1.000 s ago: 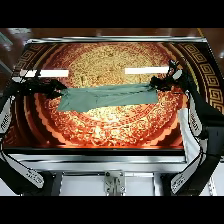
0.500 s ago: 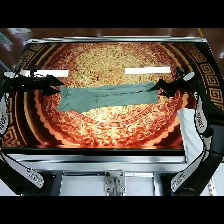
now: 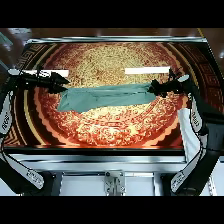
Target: Fold the shirts.
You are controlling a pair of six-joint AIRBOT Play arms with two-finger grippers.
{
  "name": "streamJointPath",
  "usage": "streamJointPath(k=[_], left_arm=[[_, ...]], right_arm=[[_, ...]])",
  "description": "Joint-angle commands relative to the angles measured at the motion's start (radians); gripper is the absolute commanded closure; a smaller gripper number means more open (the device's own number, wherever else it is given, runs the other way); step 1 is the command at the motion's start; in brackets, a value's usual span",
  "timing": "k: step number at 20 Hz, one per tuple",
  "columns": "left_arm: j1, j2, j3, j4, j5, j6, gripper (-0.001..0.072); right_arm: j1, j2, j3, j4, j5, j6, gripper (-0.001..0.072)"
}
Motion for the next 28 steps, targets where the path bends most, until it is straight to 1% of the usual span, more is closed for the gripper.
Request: streamJointPath(k=[1, 2, 3, 4, 6, 7, 8, 10, 12, 13, 15, 18, 21, 25, 26, 28], left_arm=[[-0.055, -0.003, 0.001, -0.088, -0.005, 0.045, 0.0461], [-0.088, -0.003, 0.001, -0.089, 0.003, 0.057, 0.0539], [-0.125, -0.003, 0.0, -0.089, 0.018, 0.07, 0.0597], [-0.174, -0.003, 0.0, -0.089, 0.04, 0.09, 0.0616], [-0.299, -0.008, 0.0, -0.092, 0.113, 0.098, 0.0618], [-0.369, -0.011, 0.0, -0.092, 0.164, 0.098, 0.0636], [-0.444, -0.016, 0.0, -0.092, 0.225, 0.098, 0.0671], [-0.568, -0.026, 0.0, -0.091, 0.34, 0.103, 0.0671], [-0.65, -0.036, 0.0, -0.096, 0.408, 0.093, 0.0671], [-0.676, -0.047, 0.0, -0.095, 0.41, 0.071, 0.0671], [-0.709, -0.076, 0.0, -0.095, 0.37, 0.029, 0.0671], [-0.715, -0.1, 0.0, -0.09, 0.27, 0.028, 0.0673], [-0.672, -0.087, 0.0, -0.084, 0.235, 0.048, 0.0673], [-0.589, -0.066, 0.0, -0.084, 0.212, 0.048, 0.0673], [-0.579, -0.067, 0.0, -0.087, 0.172, 0.049, 0.0673], [-0.587, -0.08, 0.0, -0.084, 0.048, 0.064, 0.0673]], right_arm=[[0.003, 0.089, 0.001, 0.023, 0.097, -0.091, 0.0638], [0.007, 0.135, 0.001, 0.023, 0.14, -0.105, 0.0639], [0.011, 0.184, 0.001, 0.024, 0.183, -0.105, 0.0639], [0.014, 0.231, 0.001, 0.023, 0.219, -0.102, 0.0639], [0.033, 0.328, 0.001, 0.023, 0.295, -0.06, 0.0639], [0.047, 0.375, 0.001, 0.023, 0.335, -0.046, 0.0639], [0.061, 0.418, 0.001, 0.019, 0.366, -0.029, 0.0639], [0.095, 0.504, 0.001, -0.017, 0.414, 0.044, 0.0639], [0.129, 0.574, 0.001, -0.069, 0.448, 0.09, 0.0639], [0.143, 0.608, 0.001, -0.102, 0.46, 0.115, 0.0639], [0.159, 0.665, 0.001, -0.173, 0.468, 0.149, 0.0639], [0.157, 0.72, 0.001, -0.27, 0.472, 0.177, 0.0639], [0.157, 0.728, 0.001, -0.334, 0.496, 0.179, 0.0638], [0.158, 0.728, 0.0, -0.403, 0.492, 0.179, 0.0639], [0.158, 0.728, 0.0, -0.42, 0.492, 0.179, 0.0639], [0.158, 0.728, 0.0, -0.428, 0.486, 0.177, 0.0639]])
